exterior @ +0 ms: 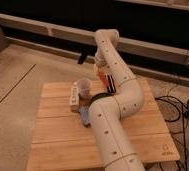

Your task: Place the pepper in the ceramic bowl

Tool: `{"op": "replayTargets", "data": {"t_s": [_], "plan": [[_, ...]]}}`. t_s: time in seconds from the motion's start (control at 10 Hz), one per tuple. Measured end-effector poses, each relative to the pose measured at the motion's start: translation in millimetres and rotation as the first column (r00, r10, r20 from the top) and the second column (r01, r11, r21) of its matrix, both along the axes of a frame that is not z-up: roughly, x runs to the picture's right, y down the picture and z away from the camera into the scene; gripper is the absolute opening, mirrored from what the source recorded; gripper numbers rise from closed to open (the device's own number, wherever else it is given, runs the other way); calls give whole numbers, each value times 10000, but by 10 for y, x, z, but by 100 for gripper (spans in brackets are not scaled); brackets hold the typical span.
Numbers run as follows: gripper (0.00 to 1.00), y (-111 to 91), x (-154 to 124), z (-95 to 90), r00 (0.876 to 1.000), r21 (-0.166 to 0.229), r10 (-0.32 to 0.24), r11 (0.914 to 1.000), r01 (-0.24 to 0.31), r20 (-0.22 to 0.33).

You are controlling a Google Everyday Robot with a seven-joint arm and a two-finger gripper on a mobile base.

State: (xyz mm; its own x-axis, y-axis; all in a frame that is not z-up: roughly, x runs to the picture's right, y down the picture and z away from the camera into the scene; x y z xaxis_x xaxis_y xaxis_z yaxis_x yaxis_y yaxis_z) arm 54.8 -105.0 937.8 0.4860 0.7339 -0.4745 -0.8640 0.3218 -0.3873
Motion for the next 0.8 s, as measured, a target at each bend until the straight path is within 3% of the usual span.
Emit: {"op": "replayTargets", "data": {"t_s": [0.4, 0.8], "plan": [[0, 16, -11, 1, 10000, -84, 1, 10000, -1, 12], [0, -44, 55, -59, 9971, -268, -310, 9992, 292, -701]]}}
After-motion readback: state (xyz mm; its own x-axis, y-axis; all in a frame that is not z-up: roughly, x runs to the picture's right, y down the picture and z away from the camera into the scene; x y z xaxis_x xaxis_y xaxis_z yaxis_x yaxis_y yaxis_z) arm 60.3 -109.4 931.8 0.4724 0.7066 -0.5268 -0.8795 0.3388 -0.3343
